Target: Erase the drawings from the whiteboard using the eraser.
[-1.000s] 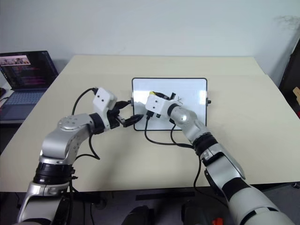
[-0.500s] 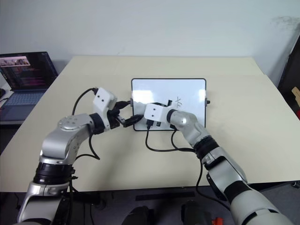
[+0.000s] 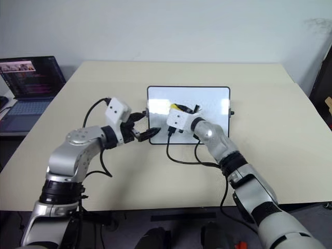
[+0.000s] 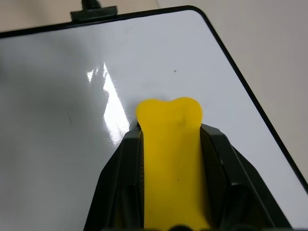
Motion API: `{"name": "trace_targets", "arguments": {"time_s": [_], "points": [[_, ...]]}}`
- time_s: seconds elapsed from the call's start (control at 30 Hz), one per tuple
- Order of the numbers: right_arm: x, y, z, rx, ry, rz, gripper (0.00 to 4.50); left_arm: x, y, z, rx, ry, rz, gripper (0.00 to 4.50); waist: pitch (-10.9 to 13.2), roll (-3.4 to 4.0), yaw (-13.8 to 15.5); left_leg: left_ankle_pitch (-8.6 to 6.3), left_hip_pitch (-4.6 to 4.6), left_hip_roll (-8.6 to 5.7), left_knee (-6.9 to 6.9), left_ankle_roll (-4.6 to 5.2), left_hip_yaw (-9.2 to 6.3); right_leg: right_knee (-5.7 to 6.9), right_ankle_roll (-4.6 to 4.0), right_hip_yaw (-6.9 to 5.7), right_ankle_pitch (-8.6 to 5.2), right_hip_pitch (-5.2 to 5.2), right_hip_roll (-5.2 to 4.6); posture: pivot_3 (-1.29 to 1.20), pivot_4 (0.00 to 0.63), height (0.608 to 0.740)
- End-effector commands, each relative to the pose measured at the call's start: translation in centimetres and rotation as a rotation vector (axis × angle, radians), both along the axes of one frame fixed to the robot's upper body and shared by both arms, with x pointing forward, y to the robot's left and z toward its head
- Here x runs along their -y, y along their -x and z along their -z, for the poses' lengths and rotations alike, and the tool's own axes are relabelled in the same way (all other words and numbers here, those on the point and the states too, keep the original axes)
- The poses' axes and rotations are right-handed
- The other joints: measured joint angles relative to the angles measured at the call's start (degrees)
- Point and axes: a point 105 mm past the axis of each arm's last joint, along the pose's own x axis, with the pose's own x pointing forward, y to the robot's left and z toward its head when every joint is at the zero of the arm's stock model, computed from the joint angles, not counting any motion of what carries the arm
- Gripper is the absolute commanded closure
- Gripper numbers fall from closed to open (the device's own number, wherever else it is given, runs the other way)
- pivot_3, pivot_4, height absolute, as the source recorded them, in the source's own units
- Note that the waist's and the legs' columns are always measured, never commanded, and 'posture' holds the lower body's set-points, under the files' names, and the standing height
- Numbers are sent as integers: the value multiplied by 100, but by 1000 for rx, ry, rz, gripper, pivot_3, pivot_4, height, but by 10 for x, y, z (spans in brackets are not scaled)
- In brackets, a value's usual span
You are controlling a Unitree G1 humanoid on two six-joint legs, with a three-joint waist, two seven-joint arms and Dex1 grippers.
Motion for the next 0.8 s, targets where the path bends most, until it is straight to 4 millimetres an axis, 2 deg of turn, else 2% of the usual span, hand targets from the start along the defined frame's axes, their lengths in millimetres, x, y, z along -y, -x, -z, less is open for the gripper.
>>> {"name": "trace_targets", "arguments": {"time_s": [0.03,0.17,0.23,0.3,0.43,0.67,0.8], "points": [[-7,19,-36,-42,-226,-98,3276,4,2,-9,37,8,22,0,2,2,-7,-1,-5,2,-1,-1,0,-4,0,0,-1,-4,0,0,150,740],[6,51,-60,-135,-397,-228,3278,9,4,-11,46,18,58,0,2,2,-9,-4,-87,4,5,-9,2,-11,3,1,-2,-80,0,0,150,740],[16,71,-64,-194,-447,-287,3278,13,6,-11,47,17,80,0,2,2,9,5,-118,4,5,-25,-1,-16,3,0,-2,-103,-4,0,150,740],[22,83,-63,-229,-452,-302,3278,13,7,-10,46,12,86,0,2,2,15,-1,-120,5,2,-24,-5,-27,4,-1,-3,-100,-4,0,150,740],[55,105,-42,-303,-432,-229,3278,16,9,-8,39,20,105,0,2,2,31,-16,-118,3,4,1,-6,-32,4,-5,-4,-94,-5,0,150,740],[102,122,-12,-377,-495,-20,3278,26,13,-6,47,27,163,0,3,1,22,-16,-102,3,6,3,0,-23,6,-7,-5,-83,-2,0,150,740],[117,126,1,-388,-582,93,3279,29,9,-10,80,58,138,0,3,1,15,-16,-98,4,7,3,8,-19,6,0,-5,-83,-2,0,150,740]]}}
